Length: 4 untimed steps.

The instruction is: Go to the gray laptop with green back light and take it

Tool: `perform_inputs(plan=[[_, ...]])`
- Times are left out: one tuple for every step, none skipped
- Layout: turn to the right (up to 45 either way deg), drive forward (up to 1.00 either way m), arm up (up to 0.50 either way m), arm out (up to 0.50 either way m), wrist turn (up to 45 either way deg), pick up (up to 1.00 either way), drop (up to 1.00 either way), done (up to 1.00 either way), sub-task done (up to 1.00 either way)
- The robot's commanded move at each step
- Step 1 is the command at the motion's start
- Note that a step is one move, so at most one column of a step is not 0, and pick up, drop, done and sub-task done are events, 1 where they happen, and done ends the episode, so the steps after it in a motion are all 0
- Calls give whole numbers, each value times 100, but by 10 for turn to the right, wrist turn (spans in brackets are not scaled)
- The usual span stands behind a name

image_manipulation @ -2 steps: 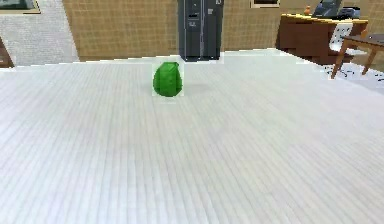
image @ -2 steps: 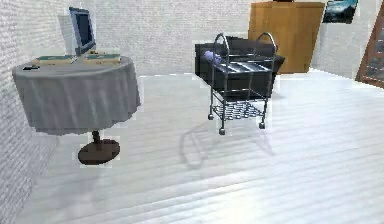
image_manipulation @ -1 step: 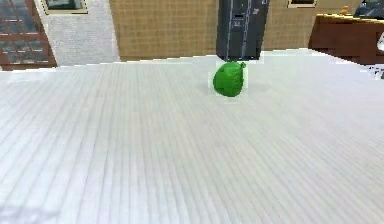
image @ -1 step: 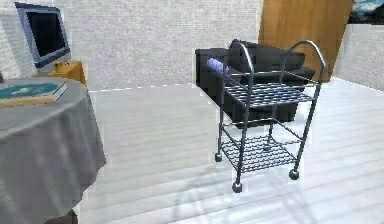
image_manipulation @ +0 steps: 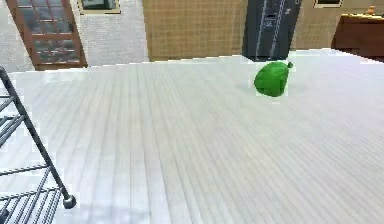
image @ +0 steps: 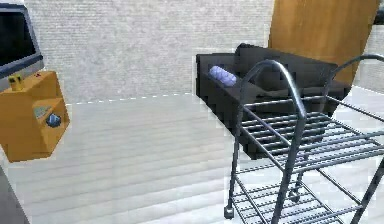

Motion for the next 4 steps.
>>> perform_inputs(plan=[[-150, 0, 0, 0, 0, 0, 0, 0, 0], [0, 100, 0, 0, 0, 0, 0, 0, 0], [-120, 0, 0, 0, 0, 0, 0, 0, 0], [0, 5, 0, 0, 0, 0, 0, 0, 0]])
